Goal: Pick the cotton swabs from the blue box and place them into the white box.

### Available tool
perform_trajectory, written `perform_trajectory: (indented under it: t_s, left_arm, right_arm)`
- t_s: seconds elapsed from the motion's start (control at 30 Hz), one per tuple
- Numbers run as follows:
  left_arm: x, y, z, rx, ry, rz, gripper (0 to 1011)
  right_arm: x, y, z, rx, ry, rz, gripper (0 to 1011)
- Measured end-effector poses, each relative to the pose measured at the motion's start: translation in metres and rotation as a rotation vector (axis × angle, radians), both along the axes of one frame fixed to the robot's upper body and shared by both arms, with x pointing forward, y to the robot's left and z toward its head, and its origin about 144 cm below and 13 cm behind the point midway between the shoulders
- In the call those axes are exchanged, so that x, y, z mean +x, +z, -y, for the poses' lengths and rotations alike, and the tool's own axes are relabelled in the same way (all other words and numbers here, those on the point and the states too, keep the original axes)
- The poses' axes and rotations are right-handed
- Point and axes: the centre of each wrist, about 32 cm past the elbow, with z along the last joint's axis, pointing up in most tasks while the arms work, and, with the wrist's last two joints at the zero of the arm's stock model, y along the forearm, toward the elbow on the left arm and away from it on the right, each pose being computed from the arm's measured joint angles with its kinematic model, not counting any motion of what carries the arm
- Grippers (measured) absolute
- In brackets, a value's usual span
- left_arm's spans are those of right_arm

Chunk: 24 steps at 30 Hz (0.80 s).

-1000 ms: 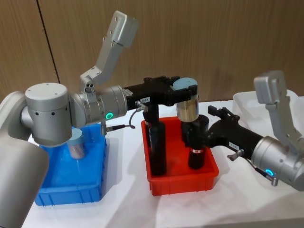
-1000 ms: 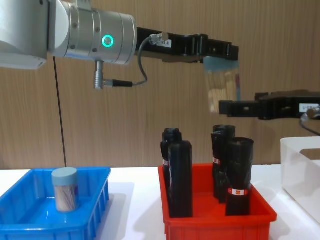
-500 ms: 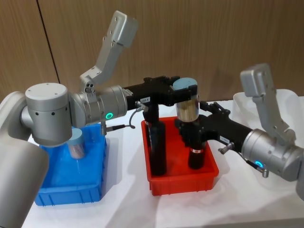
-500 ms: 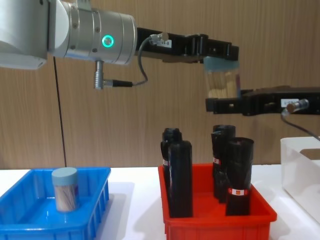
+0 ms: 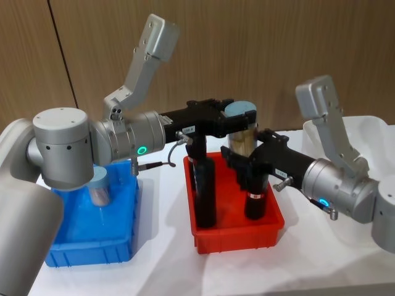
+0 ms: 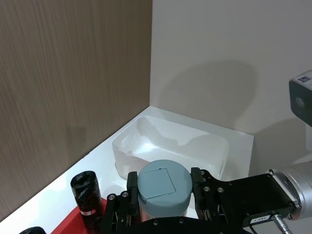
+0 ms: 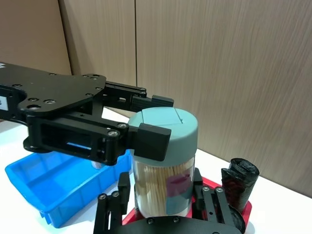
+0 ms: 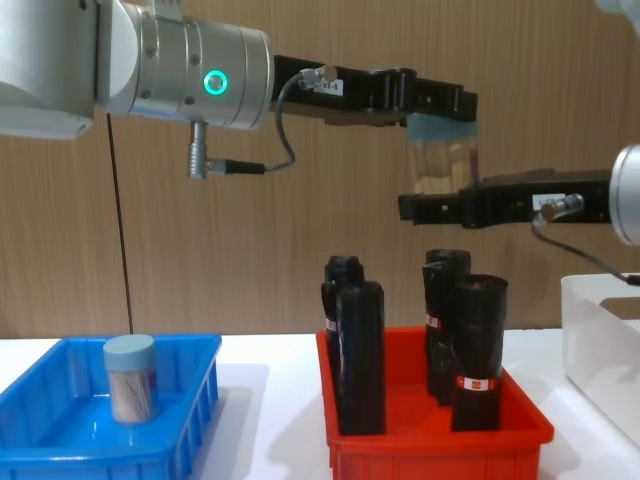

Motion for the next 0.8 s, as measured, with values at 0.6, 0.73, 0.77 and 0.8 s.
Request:
perform_trajectory:
  t_s: [0.6,0.73,0.77,0.8]
  left_arm:
    - [0.0001,0.0003,-0.0006,-0.001,0.003,0.003,659]
    - [0.0,0.0001,-0.0001,-0.002,0.0,0.002,682]
    - [-0.0001,-0.0003,0.0005,0.0,-0.001,-0.001,732]
    - [-0.0001,-0.0003,0.0005,0.0,-0.001,-0.001,755]
  right_arm:
    - [0.0075,0.0022,-0.0059,-0.006,-0.003,0.01,632]
    - [0.0084,0.0029,-0.0071,-0.004,-0.003,0.015,632]
    - [0.0085,0.0033,-0.0074,-0.003,-0.003,0.018,632]
    - [0.0087,0.0037,-0.0075,-0.003,-0.004,0.02,632]
